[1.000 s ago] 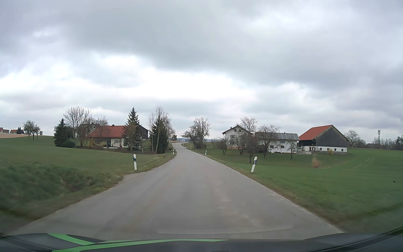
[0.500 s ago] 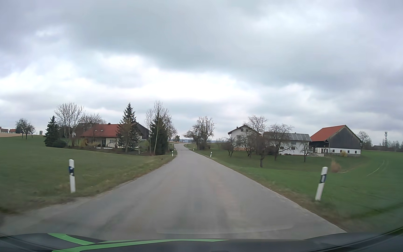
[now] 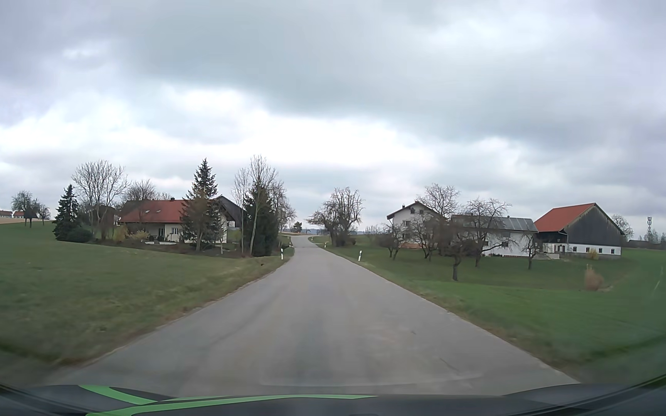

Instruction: Follow the waypoints while adhering to traffic rules and regulations

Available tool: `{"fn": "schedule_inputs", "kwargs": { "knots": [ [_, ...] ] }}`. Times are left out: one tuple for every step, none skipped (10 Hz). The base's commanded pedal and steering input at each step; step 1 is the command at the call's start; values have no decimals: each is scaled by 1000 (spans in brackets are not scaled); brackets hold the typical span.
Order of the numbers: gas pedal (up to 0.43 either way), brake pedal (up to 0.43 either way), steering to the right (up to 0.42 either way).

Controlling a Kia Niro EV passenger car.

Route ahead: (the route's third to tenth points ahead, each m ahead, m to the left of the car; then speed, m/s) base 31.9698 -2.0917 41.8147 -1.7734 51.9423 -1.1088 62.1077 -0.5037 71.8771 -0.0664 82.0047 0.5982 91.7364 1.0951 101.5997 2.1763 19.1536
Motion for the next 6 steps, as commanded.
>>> {"fn": "schedule_inputs", "kwargs": {
  "knots": [
    [110, 0, -6],
    [110, 0, -6],
    [110, 0, -3],
    [110, 0, 0],
    [110, 0, 0],
    [110, 0, 0]
  ]
}}
